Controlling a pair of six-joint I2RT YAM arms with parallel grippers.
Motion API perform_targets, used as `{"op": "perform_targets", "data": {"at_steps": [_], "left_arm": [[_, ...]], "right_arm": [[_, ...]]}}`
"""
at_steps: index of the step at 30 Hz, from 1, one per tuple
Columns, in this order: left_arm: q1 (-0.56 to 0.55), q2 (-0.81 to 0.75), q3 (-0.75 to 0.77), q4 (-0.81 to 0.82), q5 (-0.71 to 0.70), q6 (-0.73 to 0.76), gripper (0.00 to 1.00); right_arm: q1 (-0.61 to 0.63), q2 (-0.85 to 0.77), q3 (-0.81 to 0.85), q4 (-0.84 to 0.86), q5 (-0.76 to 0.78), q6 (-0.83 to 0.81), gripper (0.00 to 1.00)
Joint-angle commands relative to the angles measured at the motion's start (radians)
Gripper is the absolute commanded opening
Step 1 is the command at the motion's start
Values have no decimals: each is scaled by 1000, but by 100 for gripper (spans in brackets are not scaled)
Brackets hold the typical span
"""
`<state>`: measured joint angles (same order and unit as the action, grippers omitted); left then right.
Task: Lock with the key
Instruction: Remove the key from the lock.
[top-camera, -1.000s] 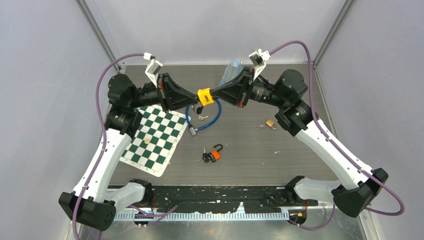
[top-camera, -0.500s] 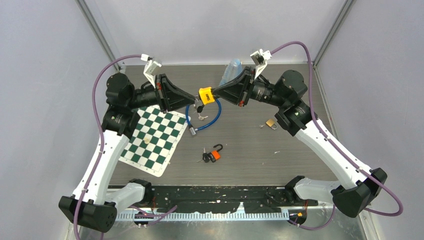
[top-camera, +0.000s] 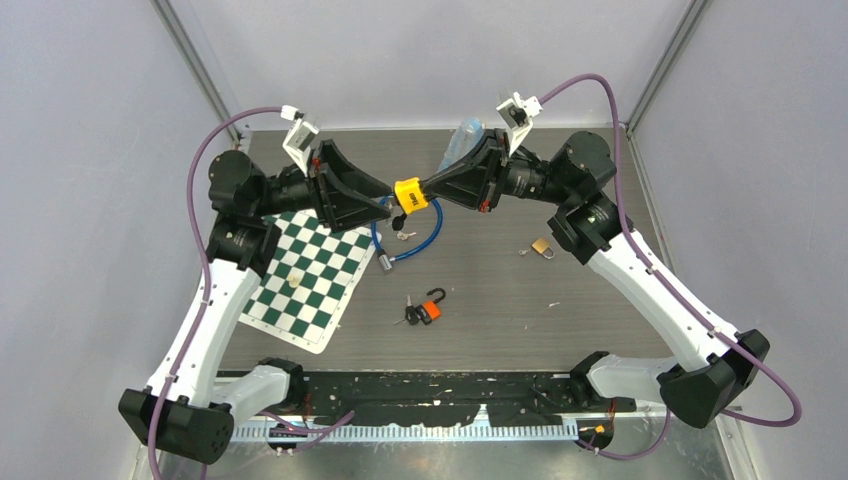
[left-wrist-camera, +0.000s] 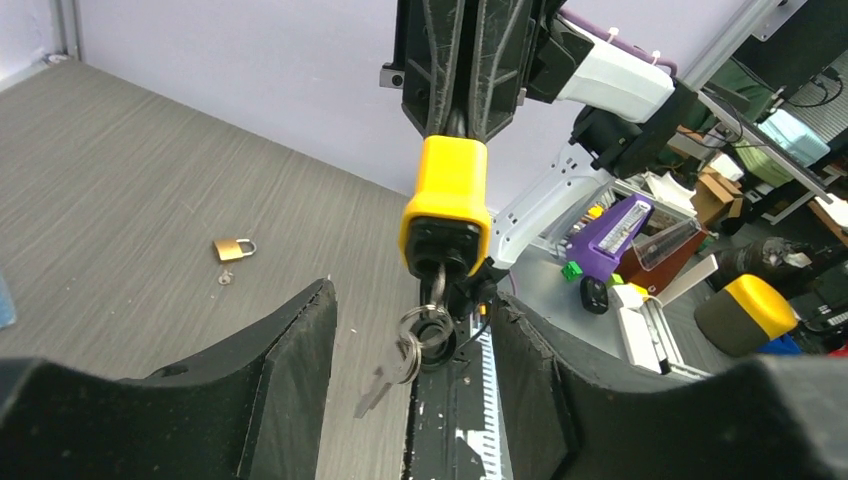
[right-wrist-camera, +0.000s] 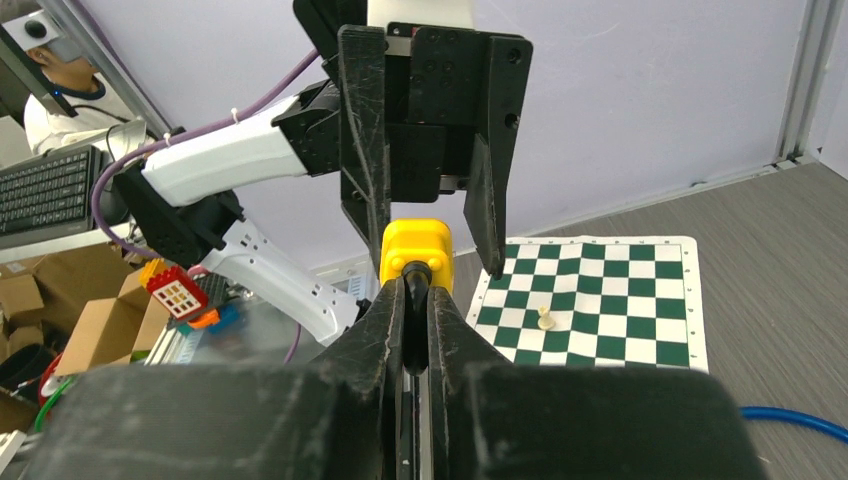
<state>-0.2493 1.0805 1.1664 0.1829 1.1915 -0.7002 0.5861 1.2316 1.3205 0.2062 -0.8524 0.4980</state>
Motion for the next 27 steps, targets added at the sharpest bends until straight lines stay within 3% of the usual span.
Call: {"op": "perform_targets", "data": {"at_steps": [1,5,7,13,20,27], "left_arm": [[-22,22,7,55,20,-10,47],[-42,34,7,67,78,-7,21],[-42,37,3,67,100,-7,1],[-25,13,5,9,110,63,0],[55,4,71,-299,48,267,0],[65,9,83,-331,42,290,0]], "right_arm": [[5,-1,70,36,-25,-29,5],[5,5,80,25,-12,-32,5],[5,8,86,14,-1,-38,5],[-7,10,101,-32,29,-59,5],[-43,-13,88,-39,32,-61,5],[-60,-23,89,-56,39,-71,5]]}}
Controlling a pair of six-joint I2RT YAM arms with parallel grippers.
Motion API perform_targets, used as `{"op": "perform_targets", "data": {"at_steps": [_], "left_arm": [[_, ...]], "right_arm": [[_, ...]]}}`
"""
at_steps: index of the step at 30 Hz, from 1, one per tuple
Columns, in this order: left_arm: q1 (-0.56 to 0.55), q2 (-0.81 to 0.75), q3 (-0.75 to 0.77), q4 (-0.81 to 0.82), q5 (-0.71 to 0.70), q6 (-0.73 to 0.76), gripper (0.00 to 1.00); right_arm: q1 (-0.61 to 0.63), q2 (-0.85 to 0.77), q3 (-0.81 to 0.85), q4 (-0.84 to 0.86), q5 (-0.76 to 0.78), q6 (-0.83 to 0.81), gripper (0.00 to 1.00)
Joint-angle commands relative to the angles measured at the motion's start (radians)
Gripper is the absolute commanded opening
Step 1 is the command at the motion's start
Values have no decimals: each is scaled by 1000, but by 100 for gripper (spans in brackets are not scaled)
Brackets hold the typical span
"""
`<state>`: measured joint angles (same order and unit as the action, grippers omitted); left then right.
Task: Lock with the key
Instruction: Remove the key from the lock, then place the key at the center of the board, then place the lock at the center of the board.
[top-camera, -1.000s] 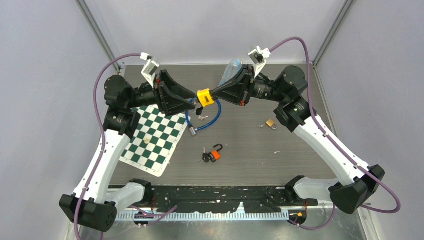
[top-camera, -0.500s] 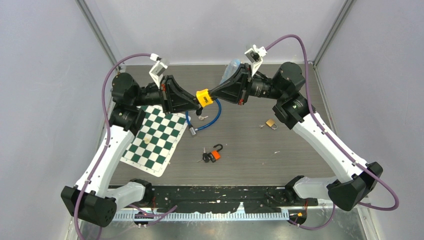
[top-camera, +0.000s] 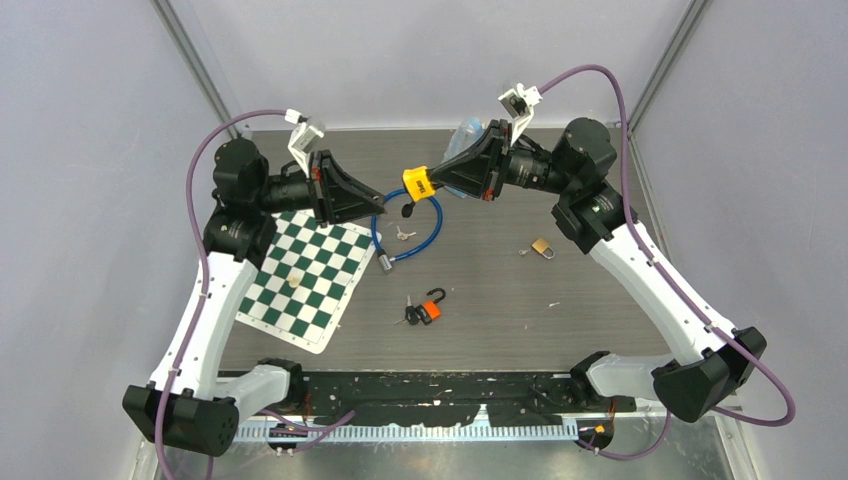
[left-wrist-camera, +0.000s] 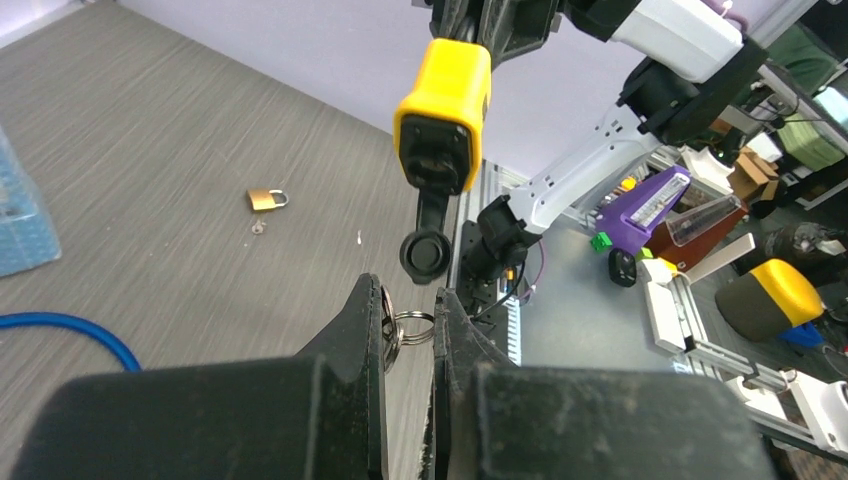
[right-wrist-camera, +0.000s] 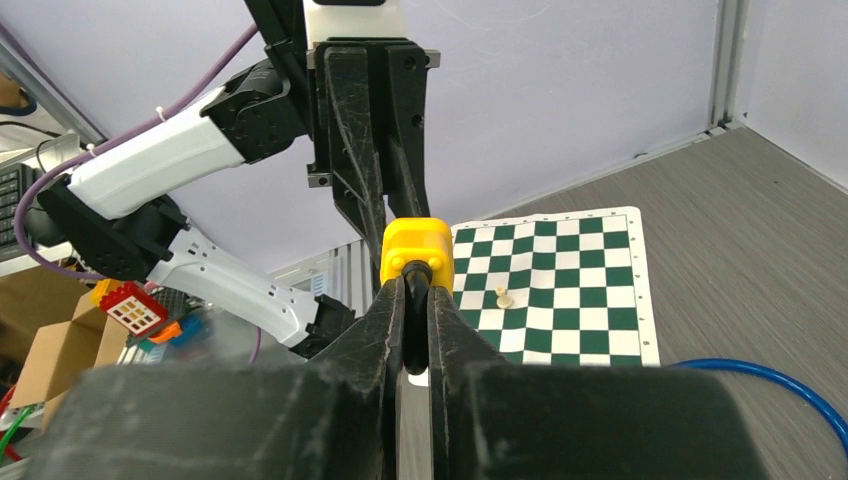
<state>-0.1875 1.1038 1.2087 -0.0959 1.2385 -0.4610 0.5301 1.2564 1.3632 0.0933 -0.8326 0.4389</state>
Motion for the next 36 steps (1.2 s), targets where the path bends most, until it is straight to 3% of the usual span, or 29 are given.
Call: {"op": "perform_targets", "data": {"at_steps": [1,5,8,13,17,24,31,36], "left_arm": [[3,-12,38,-54,-14,50,0],[1,1,30,-83,-70,47,0],[-19,22,4,-68,-135,8,0],[-202,88,-72,28,-379,-40,0],[-315,253,-86,122,-518,-109,0],[-408,520,-78,317,-719,-217,0],[-435,807,44,309,-846,-466,0],[-450,920,150,162,-893,-471,3]], "right_arm": [[-4,-48,45,54,24,-14,5],[-5,-55,54,-27,110,-62,5],[-9,-63,55,-185,315,-108,5],[-67,-92,-55,-336,647,-61,5],[-155,-141,-222,-345,737,37,5],[-284,-132,-446,-216,738,165,5],[-312,47,-505,-57,605,243,5],[-314,195,-488,-27,596,227,5]]}}
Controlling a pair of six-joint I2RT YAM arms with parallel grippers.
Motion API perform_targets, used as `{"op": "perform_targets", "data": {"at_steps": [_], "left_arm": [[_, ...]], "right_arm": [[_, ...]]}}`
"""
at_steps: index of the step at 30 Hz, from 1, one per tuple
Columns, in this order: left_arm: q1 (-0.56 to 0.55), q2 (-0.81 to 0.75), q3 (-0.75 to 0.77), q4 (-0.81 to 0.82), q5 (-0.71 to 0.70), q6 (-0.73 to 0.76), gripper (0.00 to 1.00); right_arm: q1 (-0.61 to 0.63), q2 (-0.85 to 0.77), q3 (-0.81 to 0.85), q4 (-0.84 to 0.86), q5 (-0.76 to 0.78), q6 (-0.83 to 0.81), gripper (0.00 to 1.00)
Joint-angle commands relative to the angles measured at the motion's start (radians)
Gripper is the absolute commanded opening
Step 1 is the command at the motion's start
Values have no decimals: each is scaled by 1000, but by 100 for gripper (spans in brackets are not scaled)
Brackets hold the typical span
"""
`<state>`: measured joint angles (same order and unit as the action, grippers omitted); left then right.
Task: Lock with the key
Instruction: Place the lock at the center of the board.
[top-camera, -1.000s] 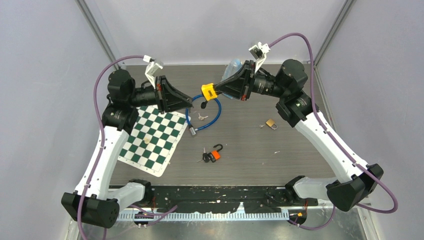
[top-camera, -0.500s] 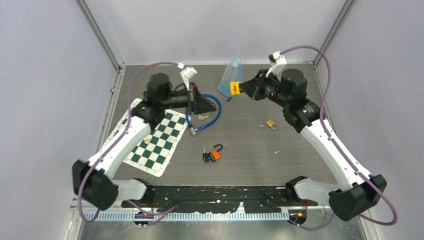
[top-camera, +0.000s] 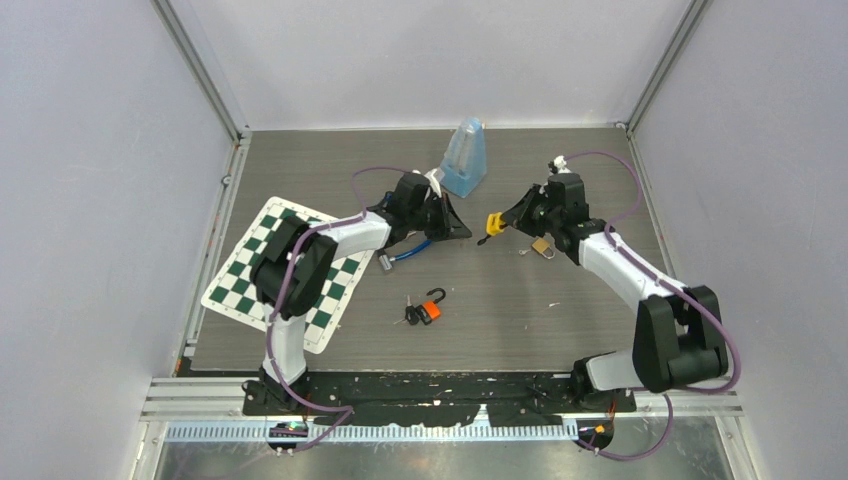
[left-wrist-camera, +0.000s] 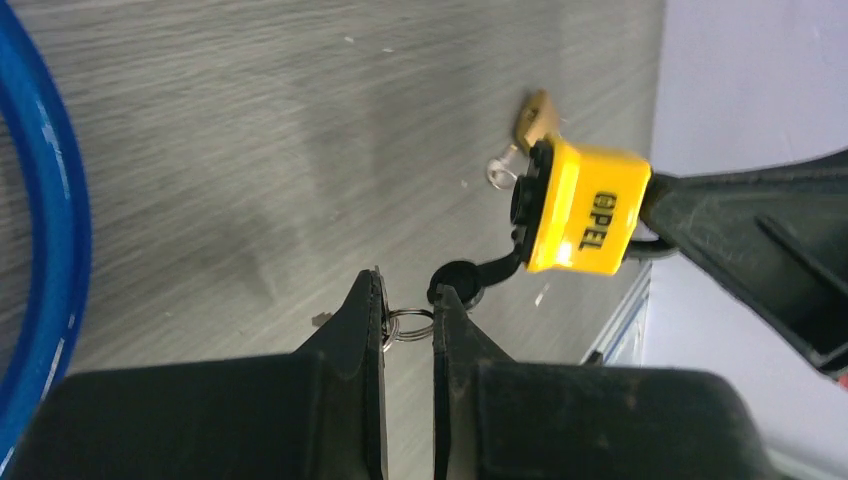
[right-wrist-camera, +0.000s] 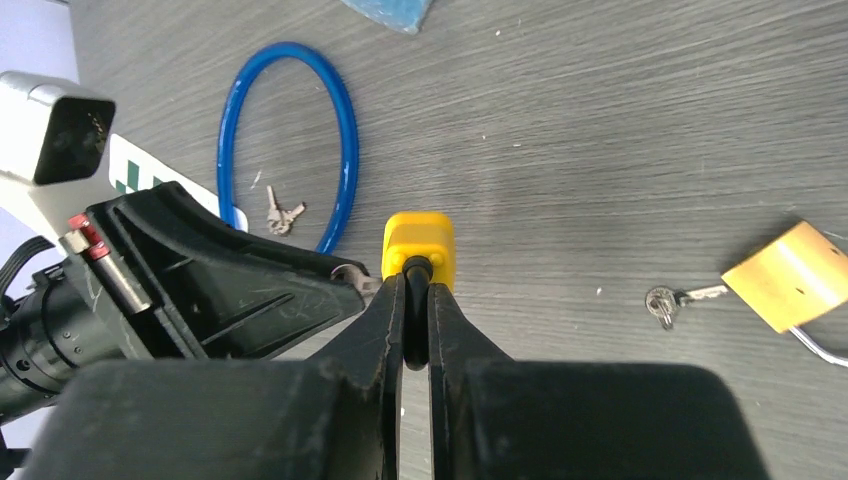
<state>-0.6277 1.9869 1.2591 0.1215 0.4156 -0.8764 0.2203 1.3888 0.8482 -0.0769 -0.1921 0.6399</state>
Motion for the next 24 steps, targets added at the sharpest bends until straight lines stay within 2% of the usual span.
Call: {"op": "perform_targets", "data": {"at_steps": [1,8,10,15,18,24], "left_arm": [[-11,45,106,-75,-82,-58,5],[-16,44,72,-145,-131,-62,19],[-16,36,61,-163,-143,-55,31],[-15,8,57,-221,-178,-9,49],[-17,-40,50,-255,-234,51,53],[-20,-218,-32,-298,-383,199,57]], "right_arm": [[-5,82,29,152,-48,24,5],[-6,253,32,200,-112,36,5],[-5,281,25,226,-129,51,5],[-5,345,19,251,-155,73,6],[-5,365,27,230,-169,69,15],[11,349,73,96,-147,-49,40]]}}
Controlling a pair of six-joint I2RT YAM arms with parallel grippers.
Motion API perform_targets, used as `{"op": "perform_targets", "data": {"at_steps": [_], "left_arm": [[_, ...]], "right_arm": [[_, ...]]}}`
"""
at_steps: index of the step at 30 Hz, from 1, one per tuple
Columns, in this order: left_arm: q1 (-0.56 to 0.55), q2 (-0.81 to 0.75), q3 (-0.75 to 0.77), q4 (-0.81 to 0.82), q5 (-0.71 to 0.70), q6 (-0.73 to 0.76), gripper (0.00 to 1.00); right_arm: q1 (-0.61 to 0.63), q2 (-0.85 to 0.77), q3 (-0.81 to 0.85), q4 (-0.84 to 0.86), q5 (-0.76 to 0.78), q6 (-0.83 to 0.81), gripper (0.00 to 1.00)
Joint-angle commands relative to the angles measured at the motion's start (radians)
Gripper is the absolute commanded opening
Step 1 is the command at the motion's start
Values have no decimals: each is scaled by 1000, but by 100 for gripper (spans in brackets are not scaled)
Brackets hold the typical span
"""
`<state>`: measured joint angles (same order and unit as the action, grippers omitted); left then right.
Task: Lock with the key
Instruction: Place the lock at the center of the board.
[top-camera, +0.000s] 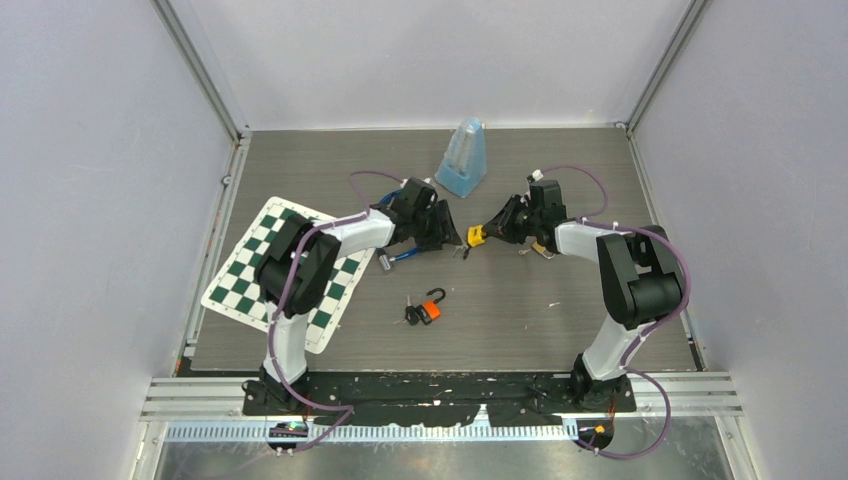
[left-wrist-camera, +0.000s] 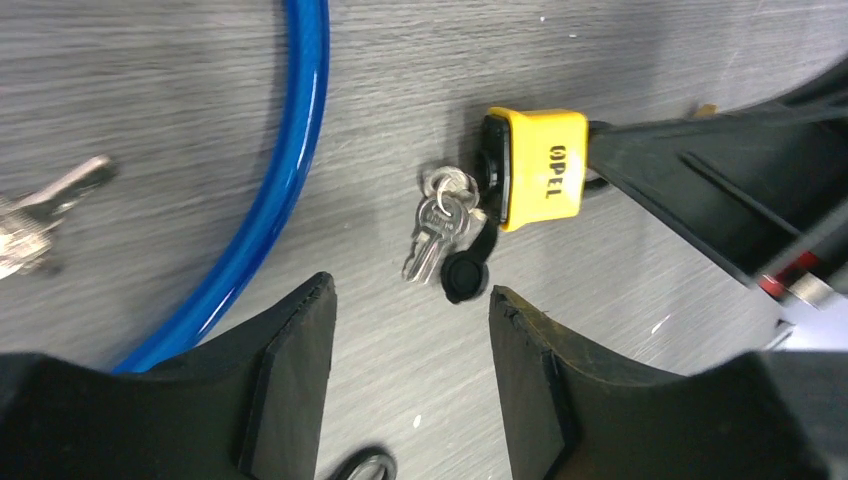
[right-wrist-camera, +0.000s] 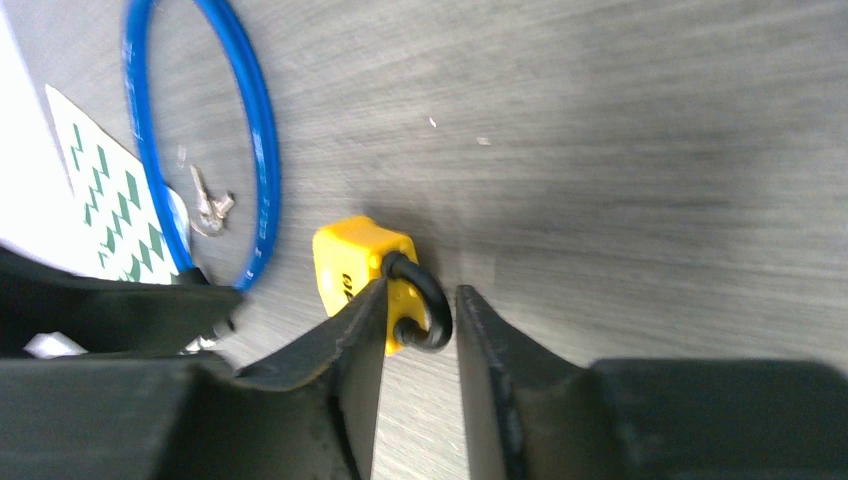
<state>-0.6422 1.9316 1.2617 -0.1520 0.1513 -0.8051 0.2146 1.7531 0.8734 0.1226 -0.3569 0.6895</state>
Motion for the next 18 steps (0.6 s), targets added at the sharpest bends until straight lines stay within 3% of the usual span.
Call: {"op": "perform_targets", "data": {"at_steps": [1,6,8,14,18], "left_arm": [[-6,-195,-52,-29,-122,147,57],[-6,-353,-180,-36,-187,211,60],[-6,-420,-230,-42,-224,227,61],[-4,-663,-379,-81,-338,300,66],[6,-840,-463,-110,-462,335,72]], "right_arm": [[22,-32,55,-135,41,-120,47],[77,-101,89,-306,172,-272,71],[94,-148,73,-338,241,-287,76],[241,-299,56,-414,423,-346,79],[400,-340,52,-470,529,-310,72]]}}
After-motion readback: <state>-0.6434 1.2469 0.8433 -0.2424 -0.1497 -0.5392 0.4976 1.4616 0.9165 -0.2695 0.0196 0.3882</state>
